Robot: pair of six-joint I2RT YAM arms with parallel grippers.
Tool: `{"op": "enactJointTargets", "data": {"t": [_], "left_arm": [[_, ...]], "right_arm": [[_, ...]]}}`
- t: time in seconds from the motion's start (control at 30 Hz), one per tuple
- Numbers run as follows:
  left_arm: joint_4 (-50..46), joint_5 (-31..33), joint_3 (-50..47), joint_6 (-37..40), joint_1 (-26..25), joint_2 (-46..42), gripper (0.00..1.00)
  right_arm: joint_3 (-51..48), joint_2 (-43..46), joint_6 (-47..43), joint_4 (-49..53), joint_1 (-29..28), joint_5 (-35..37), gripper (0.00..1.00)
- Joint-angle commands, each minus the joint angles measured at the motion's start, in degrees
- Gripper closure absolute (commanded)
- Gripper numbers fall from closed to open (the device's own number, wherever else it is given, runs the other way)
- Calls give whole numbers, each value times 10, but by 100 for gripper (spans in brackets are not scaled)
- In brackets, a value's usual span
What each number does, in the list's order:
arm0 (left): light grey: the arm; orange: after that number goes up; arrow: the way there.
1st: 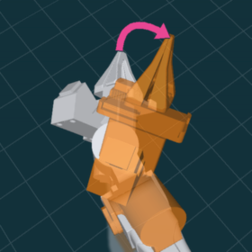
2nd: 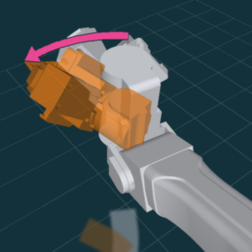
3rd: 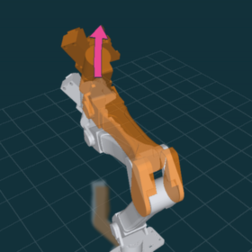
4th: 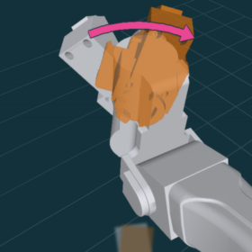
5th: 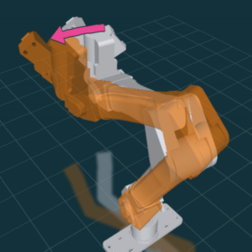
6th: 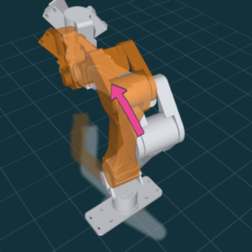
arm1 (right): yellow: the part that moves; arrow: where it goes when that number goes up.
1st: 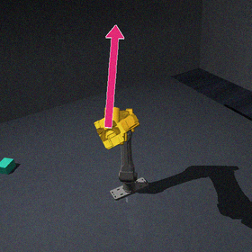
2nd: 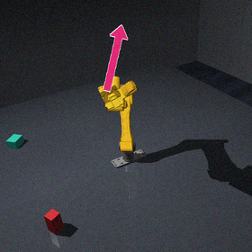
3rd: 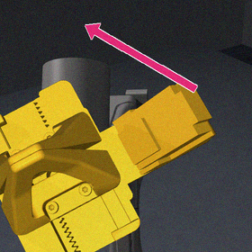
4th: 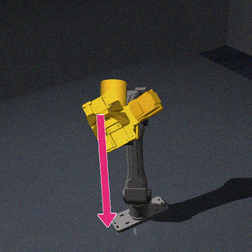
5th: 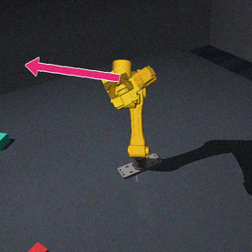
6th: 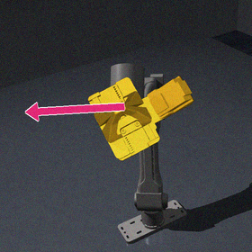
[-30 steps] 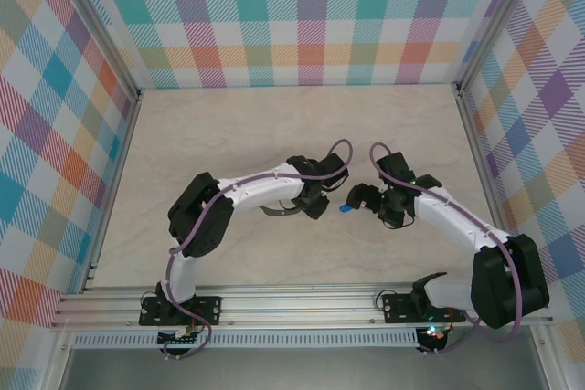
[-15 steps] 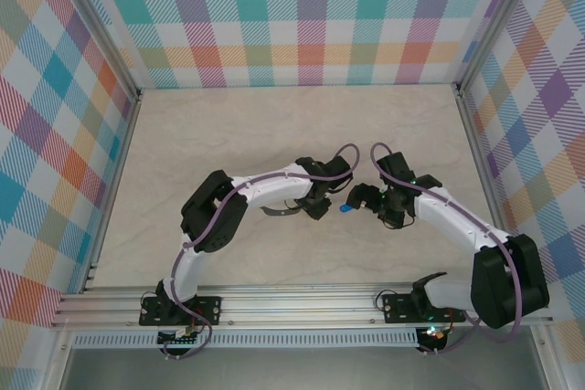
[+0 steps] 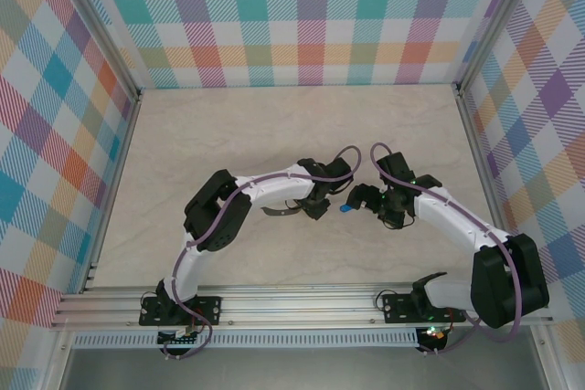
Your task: Put the keys on the keyring
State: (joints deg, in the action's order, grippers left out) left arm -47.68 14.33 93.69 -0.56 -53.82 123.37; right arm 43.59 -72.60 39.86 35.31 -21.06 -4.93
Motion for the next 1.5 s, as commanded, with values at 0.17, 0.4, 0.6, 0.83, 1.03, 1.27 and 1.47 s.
{"op": "enactJointTargets", "data": {"t": [0.17, 0.4, 0.6, 0.83, 1.03, 1.27, 1.47], "left_arm": [[13, 47, 12, 7, -5, 13, 73], [26, 72, 14, 11, -5, 10, 73], [28, 79, 19, 14, -5, 13, 76], [27, 74, 22, 15, -5, 16, 79], [26, 72, 21, 10, -4, 18, 84], [18, 69, 27, 6, -4, 13, 100], [-9, 73, 78, 16, 3, -21, 100]], "right_arm": [[13, -6, -9, 15, 3, 1, 0], [14, -10, -11, 11, 4, -1, 0], [16, -14, -14, 8, 6, -2, 0], [22, -25, -18, 4, 8, -4, 0], [27, -34, -23, 1, 9, -7, 0], [39, -37, -24, 0, 11, -10, 0], [82, -43, -11, 1, 16, -21, 0]]}}
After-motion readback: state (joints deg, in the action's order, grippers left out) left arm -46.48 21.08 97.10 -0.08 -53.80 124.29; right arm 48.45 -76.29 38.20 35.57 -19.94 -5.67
